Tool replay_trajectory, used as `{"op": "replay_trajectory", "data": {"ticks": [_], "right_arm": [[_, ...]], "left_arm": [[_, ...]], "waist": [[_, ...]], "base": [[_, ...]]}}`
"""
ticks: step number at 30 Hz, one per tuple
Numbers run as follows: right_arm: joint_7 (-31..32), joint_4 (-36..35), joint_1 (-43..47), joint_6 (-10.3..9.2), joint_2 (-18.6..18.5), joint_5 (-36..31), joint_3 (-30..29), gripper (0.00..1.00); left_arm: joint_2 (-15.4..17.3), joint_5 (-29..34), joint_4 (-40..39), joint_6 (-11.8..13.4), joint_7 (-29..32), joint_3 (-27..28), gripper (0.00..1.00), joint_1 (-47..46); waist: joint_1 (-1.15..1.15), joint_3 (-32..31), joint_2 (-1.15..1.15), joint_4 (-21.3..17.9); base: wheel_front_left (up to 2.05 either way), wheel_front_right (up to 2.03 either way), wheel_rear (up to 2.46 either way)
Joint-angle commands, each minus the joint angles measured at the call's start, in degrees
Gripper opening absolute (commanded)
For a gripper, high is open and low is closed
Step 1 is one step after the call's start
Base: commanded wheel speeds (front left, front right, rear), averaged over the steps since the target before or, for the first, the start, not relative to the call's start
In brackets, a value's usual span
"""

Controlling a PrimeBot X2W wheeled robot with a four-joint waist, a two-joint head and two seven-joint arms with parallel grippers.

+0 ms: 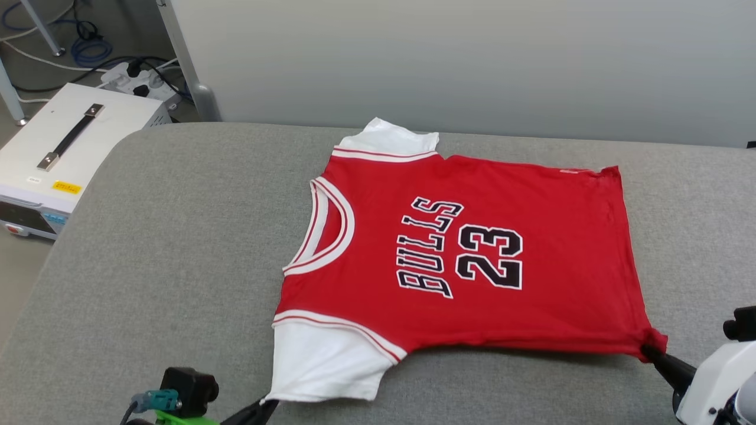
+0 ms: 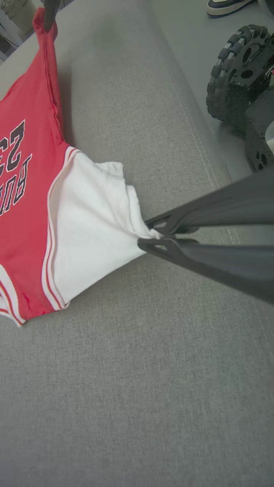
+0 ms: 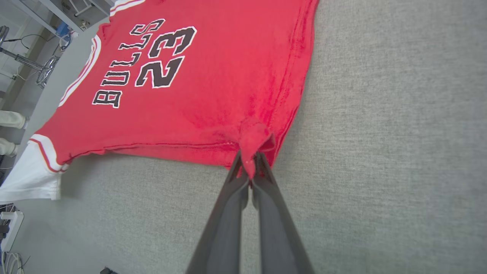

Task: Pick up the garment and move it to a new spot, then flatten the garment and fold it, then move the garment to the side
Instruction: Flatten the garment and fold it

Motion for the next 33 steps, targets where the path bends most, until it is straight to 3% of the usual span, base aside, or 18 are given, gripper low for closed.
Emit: {"op": "replay_trajectory", "data": {"ticks": [1,6,12,24,33], "right_arm": [[1.2,-1.2,1.9,-0.04,-0.5,0.6,-0.5,0.00],[4.6,-5.8,6.8,-0.04,-1.4,0.9,-2.8,0.00],[6.8,-11.2,9.3,-0.04,-0.6,0.1,-6.9,0.00],[11.0,-17.5,4.8,-0.04,2.6,-3.7,-13.7,0.00],[13.0,-15.4,-2.5,-0.04,5.3,-7.9,-16.1,0.00]], "left_arm": [[1.2,-0.9,-1.1,0.2,1.0,-0.3,0.00,1.8],[2.8,-4.8,-5.2,-0.3,4.1,-0.9,0.00,5.4],[4.1,-3.5,-7.9,0.3,2.8,0.7,0.00,4.0],[3.0,-0.6,-8.6,-0.8,3.0,4.0,0.00,-11.2],[0.7,0.5,-1.6,-1.9,4.7,4.6,0.00,-23.9]], "waist": [[0.01,-0.7,0.00,-0.2],[0.01,-0.6,0.00,-0.3],[0.01,1.1,0.00,-0.6],[0.01,7.9,0.00,-1.8],[0.01,13.9,0.00,-3.6]], "base": [[0.00,0.00,0.00],[0.00,0.00,0.00],[0.00,0.00,0.00],[0.00,0.00,0.00],[0.00,0.00,0.00]]}}
